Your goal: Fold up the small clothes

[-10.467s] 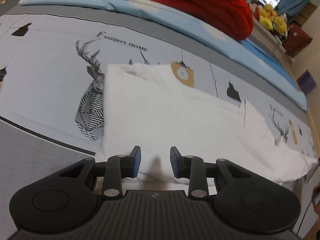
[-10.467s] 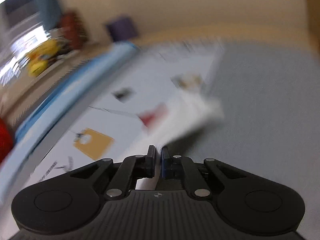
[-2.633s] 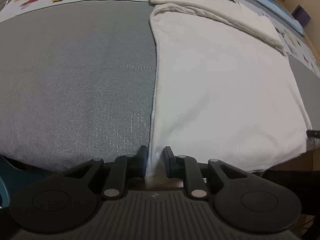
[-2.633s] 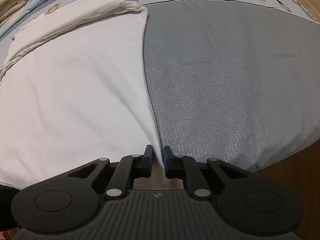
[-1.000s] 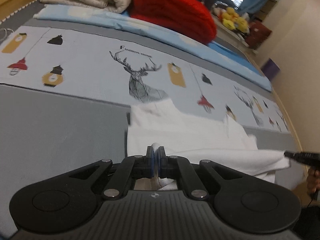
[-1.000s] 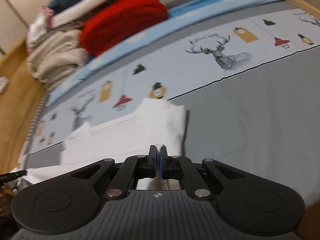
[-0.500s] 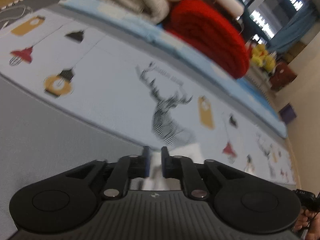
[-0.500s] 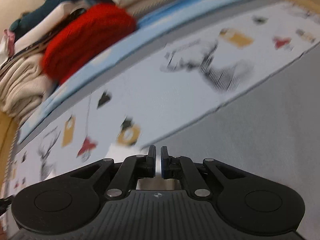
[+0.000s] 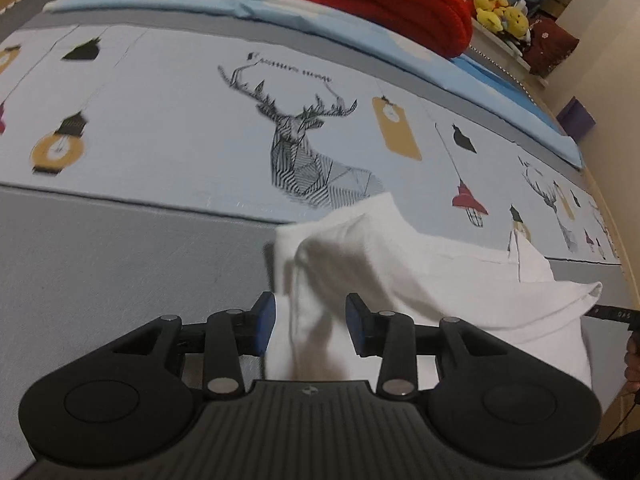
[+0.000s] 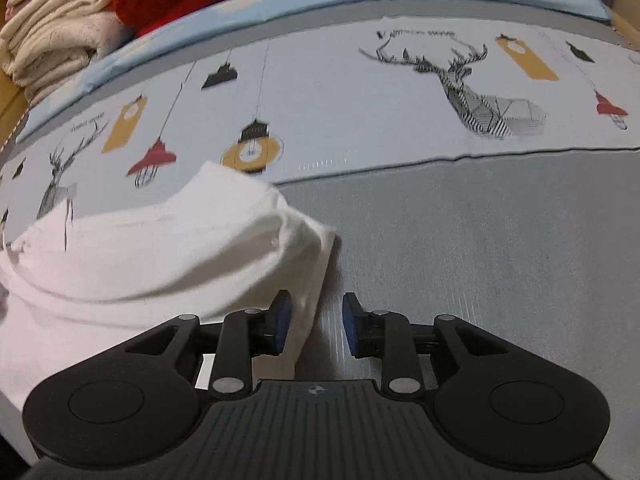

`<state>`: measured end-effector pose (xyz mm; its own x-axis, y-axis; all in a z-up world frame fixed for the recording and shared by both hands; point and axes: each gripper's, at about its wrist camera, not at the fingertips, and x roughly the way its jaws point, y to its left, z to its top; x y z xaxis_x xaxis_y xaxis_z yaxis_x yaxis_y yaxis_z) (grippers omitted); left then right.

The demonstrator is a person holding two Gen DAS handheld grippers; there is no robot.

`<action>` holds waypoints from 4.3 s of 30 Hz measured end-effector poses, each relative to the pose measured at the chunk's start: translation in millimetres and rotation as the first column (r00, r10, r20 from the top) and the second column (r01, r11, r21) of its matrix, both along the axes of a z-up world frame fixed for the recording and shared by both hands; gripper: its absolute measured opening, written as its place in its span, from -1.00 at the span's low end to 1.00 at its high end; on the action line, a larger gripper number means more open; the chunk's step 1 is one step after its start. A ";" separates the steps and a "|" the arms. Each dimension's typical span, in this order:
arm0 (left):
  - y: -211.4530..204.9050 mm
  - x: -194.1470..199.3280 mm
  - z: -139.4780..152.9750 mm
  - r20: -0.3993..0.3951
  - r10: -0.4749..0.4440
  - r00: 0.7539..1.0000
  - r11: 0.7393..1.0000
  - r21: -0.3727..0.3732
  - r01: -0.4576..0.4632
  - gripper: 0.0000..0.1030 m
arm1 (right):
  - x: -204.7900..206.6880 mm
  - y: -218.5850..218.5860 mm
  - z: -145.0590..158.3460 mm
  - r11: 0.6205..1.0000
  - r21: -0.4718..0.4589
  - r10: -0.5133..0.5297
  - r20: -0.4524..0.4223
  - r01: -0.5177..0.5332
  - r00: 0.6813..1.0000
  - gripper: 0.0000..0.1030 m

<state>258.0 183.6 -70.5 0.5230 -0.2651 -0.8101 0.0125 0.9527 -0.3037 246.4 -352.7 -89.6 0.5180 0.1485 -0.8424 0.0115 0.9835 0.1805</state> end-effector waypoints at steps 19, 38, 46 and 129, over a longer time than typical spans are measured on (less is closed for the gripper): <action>1.0 37.3 17.2 0.202 0.145 0.969 0.989 -0.009 -0.146 -0.91 | 47.8 7.4 14.6 0.979 0.132 -0.176 0.191 0.153 0.966 -0.93; 10.2 -1.0 21.0 -0.078 0.122 0.989 0.990 -0.062 -0.127 -0.65 | 27.6 12.1 16.6 0.974 0.056 -0.224 0.056 0.221 0.973 -0.32; 13.1 -87.2 29.1 -0.117 0.078 0.990 0.994 -0.071 -0.087 -0.48 | -56.4 12.2 40.2 0.999 0.040 -0.017 -0.051 0.019 0.999 -0.25; 45.3 -48.4 -35.6 -0.274 0.131 0.953 0.985 -0.069 -0.156 -0.35 | -78.4 -3.7 25.8 0.963 -0.045 -0.267 0.014 0.267 0.964 -0.63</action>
